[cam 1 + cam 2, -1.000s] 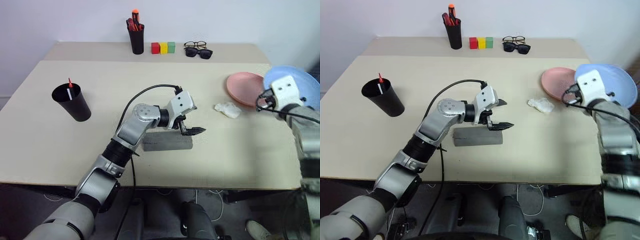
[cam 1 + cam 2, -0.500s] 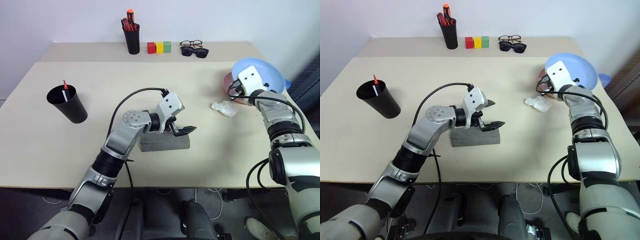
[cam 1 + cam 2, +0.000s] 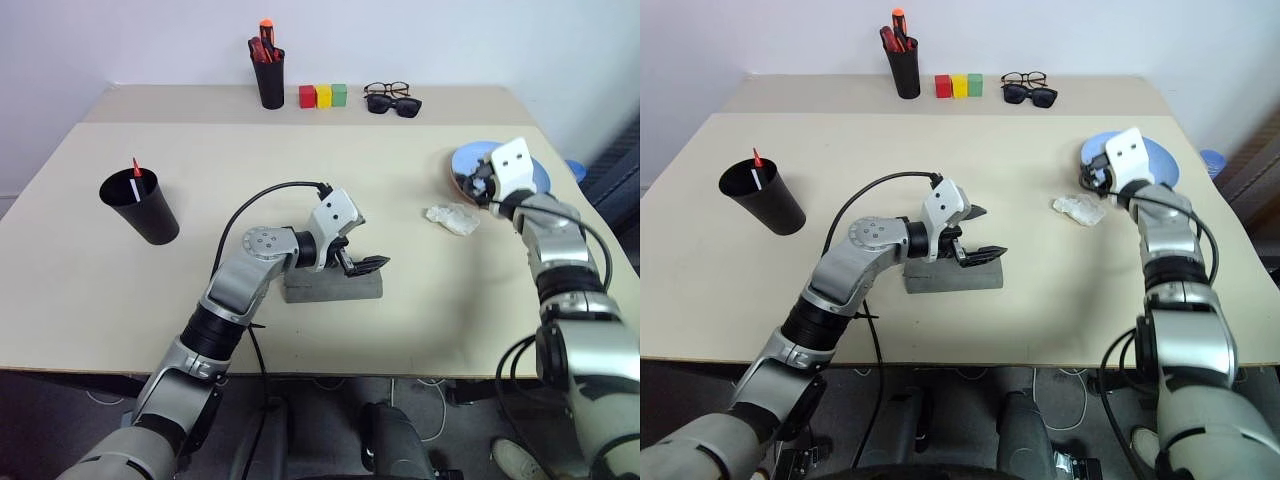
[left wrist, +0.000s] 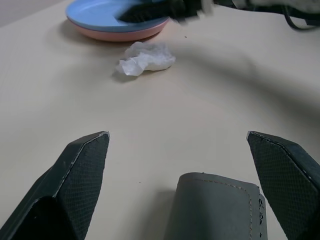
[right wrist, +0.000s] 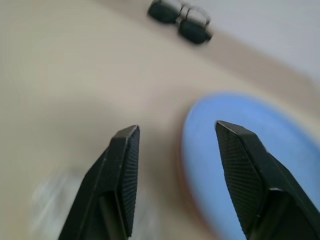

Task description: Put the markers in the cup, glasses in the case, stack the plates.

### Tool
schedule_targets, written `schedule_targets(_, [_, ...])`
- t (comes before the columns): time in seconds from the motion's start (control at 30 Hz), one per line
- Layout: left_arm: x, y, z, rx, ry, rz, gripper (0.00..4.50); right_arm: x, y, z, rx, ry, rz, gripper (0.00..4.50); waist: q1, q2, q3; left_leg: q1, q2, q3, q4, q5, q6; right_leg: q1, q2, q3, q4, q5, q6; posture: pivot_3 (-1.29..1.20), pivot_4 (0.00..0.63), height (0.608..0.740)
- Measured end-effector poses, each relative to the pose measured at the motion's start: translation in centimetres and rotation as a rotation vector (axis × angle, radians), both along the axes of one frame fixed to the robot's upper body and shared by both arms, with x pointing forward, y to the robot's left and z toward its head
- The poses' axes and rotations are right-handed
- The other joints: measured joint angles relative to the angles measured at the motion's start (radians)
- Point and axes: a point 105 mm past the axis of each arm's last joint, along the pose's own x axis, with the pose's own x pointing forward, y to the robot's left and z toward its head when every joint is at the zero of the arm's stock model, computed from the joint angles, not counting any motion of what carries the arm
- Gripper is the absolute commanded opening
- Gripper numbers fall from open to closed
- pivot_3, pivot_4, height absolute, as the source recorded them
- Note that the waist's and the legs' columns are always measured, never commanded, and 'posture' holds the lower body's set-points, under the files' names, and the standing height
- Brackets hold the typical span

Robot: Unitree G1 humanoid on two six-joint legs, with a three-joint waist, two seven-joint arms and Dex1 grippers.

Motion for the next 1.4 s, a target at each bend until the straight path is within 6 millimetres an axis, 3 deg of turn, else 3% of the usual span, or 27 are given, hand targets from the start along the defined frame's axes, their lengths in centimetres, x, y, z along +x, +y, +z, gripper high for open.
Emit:
schedule_targets(0.13, [0.4, -0.6, 0.3, -0.011, -0.003, -0.030, 4.50, -3.1, -0.9, -2.9, 0.051, 0.083, -0.040, 2.40, -0.005, 0.001, 0.000, 0.001, 0.000, 0.000, 0.000, 0.000, 0.000, 0.000, 0.000, 0.000, 0.001, 0.000, 0.000, 0.00, 0.150, 0.740])
schedule_targets(0.33, [0.5, -1.4, 0.8, -0.027, -0.017, -0.076, 4.50, -4.2, -0.8, -2.5, 0.092, 0.069, -0.081, 2.40, -0.009, 0.002, -0.001, 0.004, 0.000, 0.000, 0.000, 0.000, 0.000, 0.001, 0.000, 0.001, 0.002, 0.000, -0.001, 0.00, 0.150, 0.740])
schedule_targets(0.57, [0.6, -1.0, 0.4, -0.013, -0.003, -0.075, 4.50, -4.0, 1.2, -2.9, 0.189, 0.057, -0.049, 2.40, -0.003, 0.002, -0.001, 0.004, 0.000, 0.000, 0.000, 0.000, 0.000, 0.001, 0.000, 0.001, 0.002, 0.000, 0.000, 0.00, 0.150, 0.740])
schedule_targets(0.8, [1.1, 0.1, 0.3, 0.013, -0.008, -0.054, 4.50, -3.8, 3.0, -2.7, 0.161, 0.036, 0.025, 2.40, -0.005, 0.002, -0.001, 0.004, 0.000, 0.000, 0.000, 0.000, 0.000, 0.001, 0.000, 0.001, 0.002, 0.000, -0.001, 0.00, 0.150, 0.740])
schedule_targets(1.03, [0.8, 1.2, 0.6, -0.017, 0.004, -0.060, 4.50, -2.6, 4.2, -3.9, 0.154, 0.054, 0.051, 2.40, -0.006, 0.002, -0.001, 0.004, 0.000, 0.000, -0.001, 0.000, 0.000, 0.001, 0.000, 0.001, 0.002, 0.000, 0.000, 0.00, 0.150, 0.740])
schedule_targets(1.17, [0.1, 1.7, 1.0, -0.034, -0.005, -0.089, 4.50, -1.9, 4.3, -5.2, 0.151, 0.083, 0.045, 2.40, -0.007, 0.002, -0.001, 0.004, 0.000, 0.000, -0.001, 0.000, 0.000, 0.001, 0.000, 0.001, 0.002, 0.000, -0.001, 0.00, 0.150, 0.740])
schedule_targets(1.4, [-0.2, 2.0, 1.0, -0.027, -0.006, -0.083, 4.50, -0.4, 4.6, -5.0, 0.121, 0.059, 0.034, 2.40, -0.008, 0.002, -0.001, 0.004, 0.000, 0.000, -0.001, 0.000, 0.000, 0.001, 0.000, 0.002, 0.002, 0.000, -0.001, 0.00, 0.150, 0.740])
